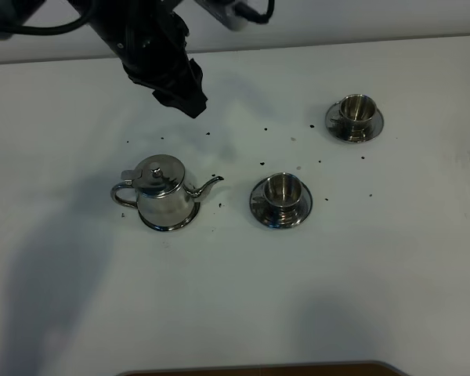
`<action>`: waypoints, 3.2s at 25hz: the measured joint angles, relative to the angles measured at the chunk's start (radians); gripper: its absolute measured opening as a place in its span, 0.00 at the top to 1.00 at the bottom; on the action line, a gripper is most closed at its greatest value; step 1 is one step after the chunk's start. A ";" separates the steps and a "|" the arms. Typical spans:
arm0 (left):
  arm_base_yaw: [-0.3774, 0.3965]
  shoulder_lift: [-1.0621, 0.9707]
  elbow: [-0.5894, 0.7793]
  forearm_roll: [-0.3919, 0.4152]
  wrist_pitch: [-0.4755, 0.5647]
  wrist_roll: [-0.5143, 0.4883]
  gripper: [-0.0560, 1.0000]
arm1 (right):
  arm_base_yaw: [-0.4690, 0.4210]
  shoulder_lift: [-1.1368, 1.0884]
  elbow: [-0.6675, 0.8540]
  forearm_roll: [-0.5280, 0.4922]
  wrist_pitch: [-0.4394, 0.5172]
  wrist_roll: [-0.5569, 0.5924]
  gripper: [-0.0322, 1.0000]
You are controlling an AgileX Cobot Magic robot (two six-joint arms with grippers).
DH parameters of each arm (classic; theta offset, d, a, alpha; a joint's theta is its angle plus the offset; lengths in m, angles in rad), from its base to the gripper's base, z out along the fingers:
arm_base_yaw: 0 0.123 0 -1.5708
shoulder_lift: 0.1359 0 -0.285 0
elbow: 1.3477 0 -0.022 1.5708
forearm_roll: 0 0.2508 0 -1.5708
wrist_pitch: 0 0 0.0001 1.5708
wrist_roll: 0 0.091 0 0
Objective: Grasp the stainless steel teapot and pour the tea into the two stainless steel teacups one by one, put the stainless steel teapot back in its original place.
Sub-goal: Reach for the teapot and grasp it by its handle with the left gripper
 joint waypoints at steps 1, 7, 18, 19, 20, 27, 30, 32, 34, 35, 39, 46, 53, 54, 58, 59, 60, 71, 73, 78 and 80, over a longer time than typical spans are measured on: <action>-0.008 0.004 0.000 0.018 0.000 0.012 0.50 | 0.000 0.000 0.000 0.005 0.000 0.000 0.74; -0.022 0.004 -0.007 0.022 0.001 0.011 0.50 | 0.000 -0.001 0.000 0.015 0.000 0.000 0.74; 0.011 -0.209 0.301 0.153 0.000 0.068 0.50 | 0.000 -0.001 0.000 0.016 0.000 0.000 0.74; 0.025 -0.226 0.318 0.153 0.000 0.075 0.50 | 0.000 -0.001 0.000 0.016 0.000 0.000 0.74; 0.040 -0.242 0.335 0.153 0.000 0.084 0.50 | 0.000 -0.001 0.000 0.016 0.000 0.000 0.74; 0.127 -0.256 0.444 0.159 0.000 0.217 0.50 | 0.000 -0.001 0.000 0.016 0.000 0.000 0.74; 0.146 -0.255 0.452 0.166 0.000 0.261 0.50 | 0.000 -0.001 0.000 0.016 0.000 0.000 0.74; 0.154 -0.246 0.452 0.169 0.000 0.282 0.50 | 0.000 -0.001 0.000 0.016 0.000 0.000 0.74; 0.155 -0.229 0.452 0.169 0.000 0.297 0.50 | 0.000 -0.001 0.000 0.016 0.000 0.000 0.74; 0.155 -0.215 0.452 0.169 0.000 0.308 0.50 | 0.000 -0.001 0.000 0.016 0.000 0.000 0.74; 0.155 -0.164 0.453 0.166 -0.003 0.347 0.50 | 0.000 -0.001 0.000 0.016 0.000 0.000 0.74; 0.155 -0.134 0.453 0.166 -0.133 0.410 0.50 | 0.000 -0.001 0.000 0.016 0.000 0.000 0.74; 0.155 -0.133 0.453 0.139 -0.174 0.476 0.50 | 0.000 -0.001 0.000 0.016 0.000 0.000 0.74; 0.155 -0.130 0.453 0.137 -0.173 0.478 0.50 | 0.000 -0.001 0.000 0.016 0.000 0.000 0.74; 0.155 -0.091 0.453 0.118 -0.165 0.489 0.50 | 0.000 -0.001 0.000 0.016 0.000 0.000 0.74; 0.155 -0.079 0.453 0.117 -0.164 0.490 0.49 | 0.000 -0.001 0.000 0.016 0.000 0.000 0.74; 0.155 -0.069 0.453 0.116 -0.163 0.493 0.49 | 0.000 -0.001 0.000 0.016 0.000 0.000 0.74; 0.150 -0.025 0.453 0.116 -0.212 0.529 0.49 | 0.000 -0.001 0.000 0.016 0.000 0.000 0.74; 0.145 -0.018 0.453 0.116 -0.213 0.529 0.49 | 0.000 -0.001 0.000 0.016 0.000 0.000 0.74; 0.142 -0.012 0.453 0.116 -0.216 0.529 0.49 | 0.000 -0.001 0.000 0.016 0.000 0.000 0.74; 0.142 -0.012 0.453 0.116 -0.216 0.528 0.49 | 0.000 -0.001 0.000 0.016 0.000 0.000 0.74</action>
